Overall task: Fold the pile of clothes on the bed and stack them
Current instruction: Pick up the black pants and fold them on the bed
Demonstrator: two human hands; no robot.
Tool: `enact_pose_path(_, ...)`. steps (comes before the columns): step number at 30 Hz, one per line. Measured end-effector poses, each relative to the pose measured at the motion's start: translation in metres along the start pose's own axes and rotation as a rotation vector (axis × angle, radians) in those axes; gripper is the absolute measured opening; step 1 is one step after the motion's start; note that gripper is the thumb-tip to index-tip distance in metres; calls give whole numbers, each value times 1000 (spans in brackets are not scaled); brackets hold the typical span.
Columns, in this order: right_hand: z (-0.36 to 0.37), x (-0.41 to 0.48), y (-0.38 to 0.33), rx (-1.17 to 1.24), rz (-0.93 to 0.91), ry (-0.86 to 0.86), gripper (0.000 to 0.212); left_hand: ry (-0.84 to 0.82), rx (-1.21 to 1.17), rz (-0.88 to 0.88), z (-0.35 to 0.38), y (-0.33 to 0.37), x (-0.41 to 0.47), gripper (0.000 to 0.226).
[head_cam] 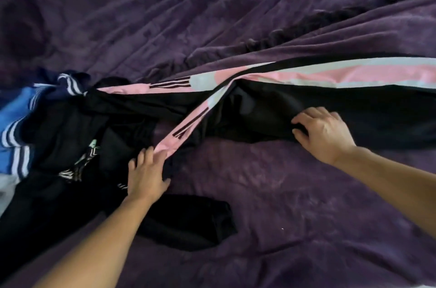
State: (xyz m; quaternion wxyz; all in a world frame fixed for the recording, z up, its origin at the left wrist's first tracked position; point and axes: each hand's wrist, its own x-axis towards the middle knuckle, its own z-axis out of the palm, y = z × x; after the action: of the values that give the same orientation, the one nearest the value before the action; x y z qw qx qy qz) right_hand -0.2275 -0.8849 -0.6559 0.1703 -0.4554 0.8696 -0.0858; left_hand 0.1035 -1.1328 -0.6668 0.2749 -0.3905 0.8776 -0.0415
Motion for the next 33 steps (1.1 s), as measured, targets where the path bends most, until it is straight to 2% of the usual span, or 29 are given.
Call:
enact_pose_path(3,26,10,-41,17,32,-19,30,60,-166,-50,15,-35,12,49)
enact_pose_path(6,42,29,-84,100,118,-15,27,75,-738,-85,-8,-63,36,19)
enact_pose_path(9,44,49,-130,244,253,8,21,-153,-1220,-124,-61,-116,67,30)
enact_pose_path(11,42,64,-157,283,317,33,17,-263,-1326,-93,-98,-160,97,33)
enact_pose_path(13,39,79,-180,280,337,43,15,-277,-1367,-103,-125,-196,132,24)
enact_pose_path(15,37,92,-201,232,309,27,17,-161,-1332,-236,-131,-216,168,15)
enact_pose_path(17,38,102,-220,162,250,4,19,-14,-1210,-405,-116,-225,193,31)
enact_pose_path(18,39,107,-229,136,203,5,19,-13,-1217,-442,-106,-224,198,40)
enact_pose_path(20,45,116,-250,108,77,16,22,-105,-1292,-439,-85,-212,195,52)
enact_pose_path(23,69,129,-284,7,-84,-33,47,-40,-1261,-350,-54,-184,188,30)
enact_pose_path(25,86,140,-300,-64,-60,-69,62,21,-1332,-339,-44,-173,185,21)
enact_pose_path(28,95,151,-311,-23,66,-8,48,114,-1510,-359,-39,-188,182,16)
enact_pose_path(30,94,138,-313,48,11,6,39,178,-1354,-360,-33,-205,172,18)
enact_pose_path(33,92,104,-322,47,-189,-140,27,165,-1141,-403,-25,-217,156,16)
